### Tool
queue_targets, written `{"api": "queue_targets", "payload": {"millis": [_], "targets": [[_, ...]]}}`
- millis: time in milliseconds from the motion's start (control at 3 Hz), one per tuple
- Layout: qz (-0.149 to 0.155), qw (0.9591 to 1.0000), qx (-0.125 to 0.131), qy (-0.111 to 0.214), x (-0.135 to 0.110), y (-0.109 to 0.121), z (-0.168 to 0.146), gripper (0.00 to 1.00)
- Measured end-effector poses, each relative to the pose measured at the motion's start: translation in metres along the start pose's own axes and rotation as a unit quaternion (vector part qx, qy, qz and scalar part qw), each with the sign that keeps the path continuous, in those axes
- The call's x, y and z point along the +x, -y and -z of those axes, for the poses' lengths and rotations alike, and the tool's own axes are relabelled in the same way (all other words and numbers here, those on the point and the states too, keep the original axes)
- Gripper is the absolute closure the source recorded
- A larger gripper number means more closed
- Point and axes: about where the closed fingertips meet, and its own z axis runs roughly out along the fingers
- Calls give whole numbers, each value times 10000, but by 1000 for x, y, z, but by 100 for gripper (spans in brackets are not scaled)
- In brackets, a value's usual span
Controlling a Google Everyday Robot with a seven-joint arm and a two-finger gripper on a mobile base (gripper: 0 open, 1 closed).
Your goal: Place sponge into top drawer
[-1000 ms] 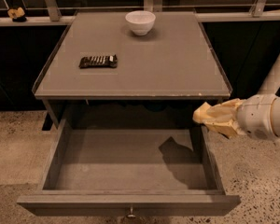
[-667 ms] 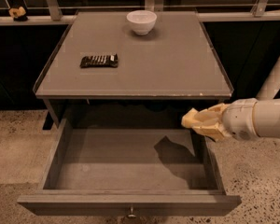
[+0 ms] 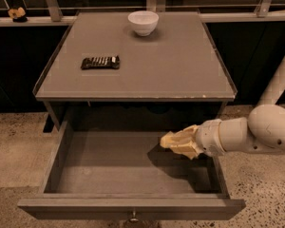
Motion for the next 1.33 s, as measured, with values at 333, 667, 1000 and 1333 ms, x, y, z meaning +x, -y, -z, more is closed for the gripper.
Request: {"api": "queue_targets", "payload": {"millis": [333, 667, 1000, 1333], "targets": [[-193, 9992, -363, -2, 23, -17, -54, 100], [-198, 9991, -365, 1, 24, -17, -55, 100], [-265, 9989, -396, -44, 31, -16, -64, 100], [-253, 9987, -256, -366, 53, -15, -91, 100]]}}
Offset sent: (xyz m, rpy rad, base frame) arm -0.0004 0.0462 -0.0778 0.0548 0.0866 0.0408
